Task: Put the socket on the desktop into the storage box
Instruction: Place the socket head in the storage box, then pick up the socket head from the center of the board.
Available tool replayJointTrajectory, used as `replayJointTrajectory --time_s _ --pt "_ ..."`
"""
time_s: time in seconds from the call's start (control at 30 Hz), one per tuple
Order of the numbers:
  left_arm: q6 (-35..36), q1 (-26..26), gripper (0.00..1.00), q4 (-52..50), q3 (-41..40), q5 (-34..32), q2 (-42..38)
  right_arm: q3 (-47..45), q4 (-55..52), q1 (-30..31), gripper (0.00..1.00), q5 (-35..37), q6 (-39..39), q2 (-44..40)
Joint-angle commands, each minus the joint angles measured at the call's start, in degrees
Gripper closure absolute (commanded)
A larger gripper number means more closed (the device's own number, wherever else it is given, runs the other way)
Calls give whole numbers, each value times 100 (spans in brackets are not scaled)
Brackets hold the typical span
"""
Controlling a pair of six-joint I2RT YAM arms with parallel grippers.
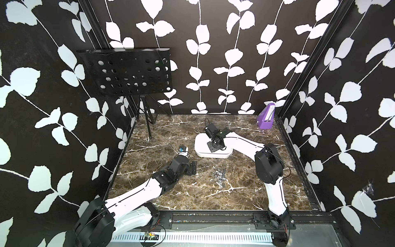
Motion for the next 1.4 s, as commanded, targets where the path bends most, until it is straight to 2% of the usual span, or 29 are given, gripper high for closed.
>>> replayJointTrajectory --time_s 0.0,0.2,0.3,0.4,0.5,0.6,0.7,0.9,1.0,1.1,1.2,1.37 --pt "94 7 12 -191 158 -201 -174 173 66 -30 87 -56 73 -79" --pt "87 7 12 -54 36 -243 -271 145 81 -45 72 -99 83 -105" --pt "91 7 12 -58 64 -210 -236 164 51 -54 69 -141 66 -105" --pt "90 2 12 -45 71 -162 -201 170 32 -64 58 -190 51 -178" --pt "94 8 12 -29 70 -118 -196 133 -24 -68 52 -226 38 -315" --pt "111 8 12 -14 70 -78 -204 -65 -67 -63 54 -212 43 -685" --pt "150 6 12 68 55 63 -202 -697 142 -30 55 -324 42 -1498" --pt "99 4 13 117 98 414 -153 -3049 1058 421 55 -578 120 -3730" --pt "124 0 13 152 121 537 -114 -3906 1207 682 57 -700 187 -4313" --pt "158 4 12 125 140 539 -118 -4580 1590 859 57 -655 260 -4508" --pt "164 6 12 149 107 503 -138 -4943 1938 912 59 -593 284 -4273" --pt "159 6 13 276 104 758 -58 -4769 1874 920 67 -668 257 -3579"
